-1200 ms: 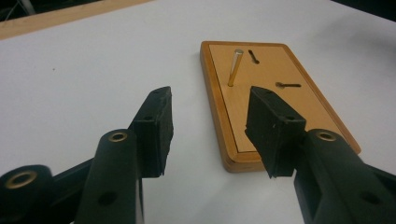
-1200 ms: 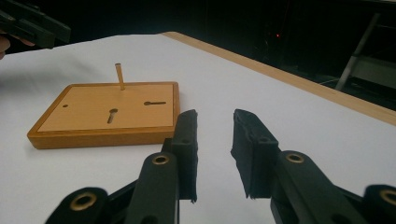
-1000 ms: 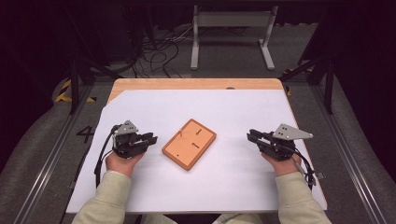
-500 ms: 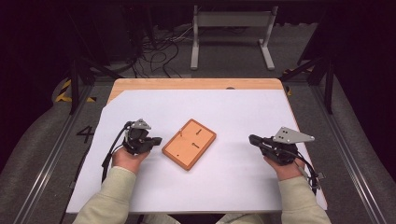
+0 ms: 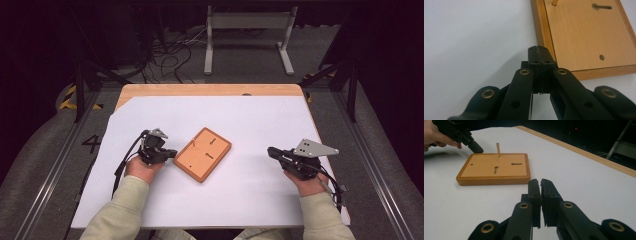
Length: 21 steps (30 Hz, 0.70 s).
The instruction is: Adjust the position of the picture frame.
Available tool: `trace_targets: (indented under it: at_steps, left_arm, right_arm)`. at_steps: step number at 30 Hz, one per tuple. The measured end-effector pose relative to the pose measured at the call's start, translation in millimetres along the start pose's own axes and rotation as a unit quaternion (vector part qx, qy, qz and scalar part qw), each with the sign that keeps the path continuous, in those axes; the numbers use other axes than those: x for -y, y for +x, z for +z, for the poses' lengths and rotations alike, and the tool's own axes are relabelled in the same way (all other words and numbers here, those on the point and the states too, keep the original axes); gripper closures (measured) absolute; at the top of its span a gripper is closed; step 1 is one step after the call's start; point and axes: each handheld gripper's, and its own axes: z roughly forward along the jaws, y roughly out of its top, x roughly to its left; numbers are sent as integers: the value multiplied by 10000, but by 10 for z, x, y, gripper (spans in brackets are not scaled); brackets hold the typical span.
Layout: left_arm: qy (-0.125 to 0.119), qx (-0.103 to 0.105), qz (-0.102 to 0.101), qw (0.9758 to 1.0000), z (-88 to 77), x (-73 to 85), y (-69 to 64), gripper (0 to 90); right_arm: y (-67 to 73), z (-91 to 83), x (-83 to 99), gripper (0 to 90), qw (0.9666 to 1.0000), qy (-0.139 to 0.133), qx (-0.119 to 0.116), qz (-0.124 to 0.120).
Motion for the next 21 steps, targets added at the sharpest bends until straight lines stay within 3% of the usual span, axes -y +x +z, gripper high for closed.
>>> trace_targets:
  at_steps: [4,6,14,21]
  left_arm:
    - [28,11,-32,10000,-1,1,-12,896]
    - [49,138,-67,9999,-2,6,-3,896]
    - [262,543,224,9979,31,-7,-147,896]
    - [515,870,492,9937,50,-43,-338,896]
  right_arm:
    - [0,-16,-1,861,10000,-30,0,-19]
    - [-3,-20,-2,861,10000,-36,3,-10]
    - [1,-15,-17,861,10000,-57,-23,-22]
    - [0,-15,-26,861,10000,-53,-44,-12]
